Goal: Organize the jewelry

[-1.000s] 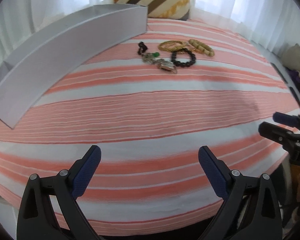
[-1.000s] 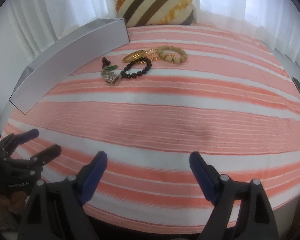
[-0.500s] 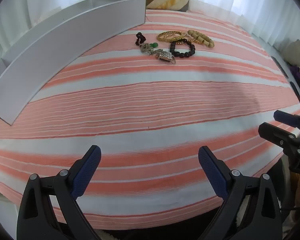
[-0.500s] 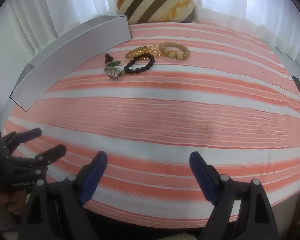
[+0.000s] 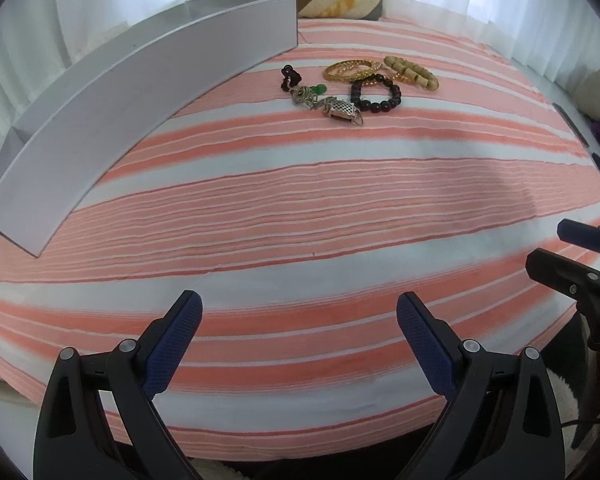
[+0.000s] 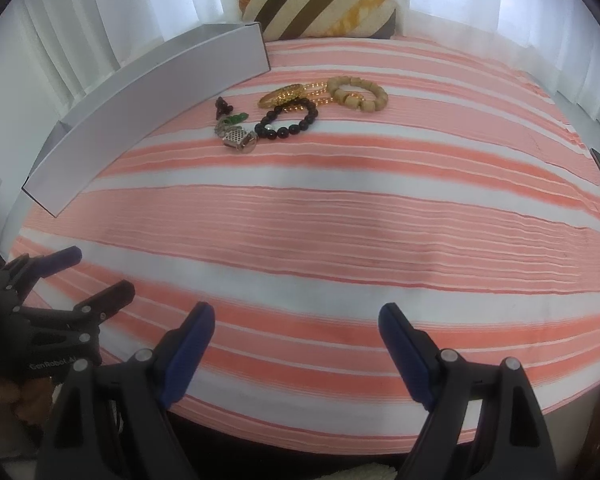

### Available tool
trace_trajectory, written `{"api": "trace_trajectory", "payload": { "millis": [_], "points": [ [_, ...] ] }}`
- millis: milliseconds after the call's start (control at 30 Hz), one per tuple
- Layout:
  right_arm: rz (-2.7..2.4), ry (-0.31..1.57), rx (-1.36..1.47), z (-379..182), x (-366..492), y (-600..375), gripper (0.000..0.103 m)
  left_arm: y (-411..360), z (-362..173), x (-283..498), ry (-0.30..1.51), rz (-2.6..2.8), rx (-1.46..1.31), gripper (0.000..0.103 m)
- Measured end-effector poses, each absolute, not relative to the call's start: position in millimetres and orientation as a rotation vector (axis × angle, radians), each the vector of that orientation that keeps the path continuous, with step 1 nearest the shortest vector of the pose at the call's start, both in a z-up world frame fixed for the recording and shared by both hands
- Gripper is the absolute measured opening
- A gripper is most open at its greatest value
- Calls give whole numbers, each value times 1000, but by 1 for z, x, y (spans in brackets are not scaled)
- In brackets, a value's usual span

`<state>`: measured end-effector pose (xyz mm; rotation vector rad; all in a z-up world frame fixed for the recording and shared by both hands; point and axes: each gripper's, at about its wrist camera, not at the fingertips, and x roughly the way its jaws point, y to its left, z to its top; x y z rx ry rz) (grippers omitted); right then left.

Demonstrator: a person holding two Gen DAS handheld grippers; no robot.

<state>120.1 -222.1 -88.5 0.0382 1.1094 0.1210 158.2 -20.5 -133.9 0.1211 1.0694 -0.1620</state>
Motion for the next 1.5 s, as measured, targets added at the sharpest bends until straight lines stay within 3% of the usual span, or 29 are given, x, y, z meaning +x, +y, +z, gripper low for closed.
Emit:
{"api": "trace_trajectory", "payload": {
  "millis": [900, 1500],
  "points": [
    [135, 1131, 65, -90, 133, -227, 86, -9, -143, 202, 1182, -195, 30, 98],
    [159, 1085, 30, -63, 211, -261, 86, -11, -117, 344, 1243, -235, -124, 98]
  ]
}}
